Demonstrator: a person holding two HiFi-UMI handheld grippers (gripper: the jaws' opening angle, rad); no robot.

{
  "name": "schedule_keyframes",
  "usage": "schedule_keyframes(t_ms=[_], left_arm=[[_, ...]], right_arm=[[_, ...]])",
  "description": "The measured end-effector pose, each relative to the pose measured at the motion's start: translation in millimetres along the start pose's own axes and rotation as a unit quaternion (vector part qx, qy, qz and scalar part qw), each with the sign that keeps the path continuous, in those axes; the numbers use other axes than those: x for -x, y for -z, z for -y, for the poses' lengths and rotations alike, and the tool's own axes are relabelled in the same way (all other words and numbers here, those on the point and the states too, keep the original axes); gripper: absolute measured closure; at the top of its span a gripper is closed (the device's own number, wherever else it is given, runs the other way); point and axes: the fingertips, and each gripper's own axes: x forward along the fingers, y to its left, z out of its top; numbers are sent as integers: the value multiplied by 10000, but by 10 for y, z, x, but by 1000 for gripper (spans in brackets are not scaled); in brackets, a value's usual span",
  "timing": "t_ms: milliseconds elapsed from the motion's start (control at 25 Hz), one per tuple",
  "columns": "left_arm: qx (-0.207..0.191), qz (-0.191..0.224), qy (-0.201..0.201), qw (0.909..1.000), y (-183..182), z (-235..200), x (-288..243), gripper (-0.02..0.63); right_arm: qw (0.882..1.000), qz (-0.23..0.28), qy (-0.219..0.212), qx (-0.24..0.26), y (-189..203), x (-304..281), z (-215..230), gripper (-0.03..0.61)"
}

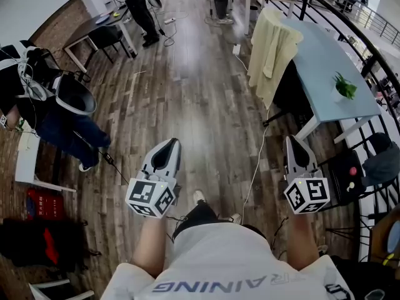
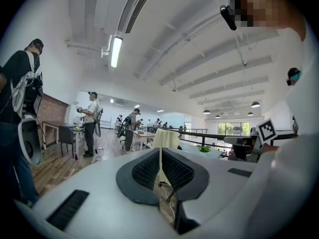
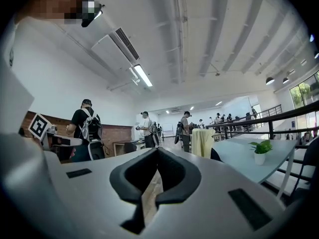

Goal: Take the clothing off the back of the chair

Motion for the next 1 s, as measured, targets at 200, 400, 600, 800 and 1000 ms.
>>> schedule_keyframes(t_ms=[200,400,600,800,1000], left_arm=[[136,-68,-131,9998,85,-246,-2,571],[247,-84,-147,9996,137,-534,-133,570],[380,-42,-183,9991,99,-1015,-239,571],[430,3,-145,9990,-15,-1587,-518,571],[404,-36,-41,9992,-40,-2117,-767,569]], right_arm=[[9999,-129,-106,-40,130,-206,-124,555],[9996,-236,-154,23,176,-533,-228,555],[9992,-278,-213,176,113,-1002,-474,555],[9989,-339,-228,251,96,-1629,-675,555],[9986,-309,-200,389,109,-2150,-904,555]])
